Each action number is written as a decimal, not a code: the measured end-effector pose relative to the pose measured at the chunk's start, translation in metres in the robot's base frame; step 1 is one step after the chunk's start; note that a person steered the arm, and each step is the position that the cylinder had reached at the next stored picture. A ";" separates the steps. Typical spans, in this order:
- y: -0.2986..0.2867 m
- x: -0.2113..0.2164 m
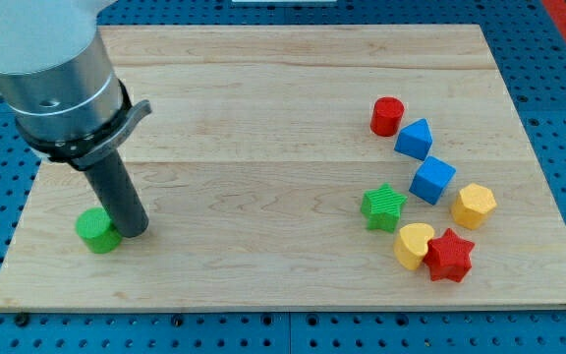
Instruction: Push the blue cube right a bit
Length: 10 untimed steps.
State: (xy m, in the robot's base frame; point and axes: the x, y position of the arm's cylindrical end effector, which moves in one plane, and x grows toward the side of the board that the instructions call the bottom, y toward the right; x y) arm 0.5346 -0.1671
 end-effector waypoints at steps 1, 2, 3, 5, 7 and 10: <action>-0.005 0.000; -0.004 0.000; 0.049 -0.028; 0.215 -0.089; 0.286 -0.089; 0.291 -0.062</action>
State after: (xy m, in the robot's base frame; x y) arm 0.4729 0.1234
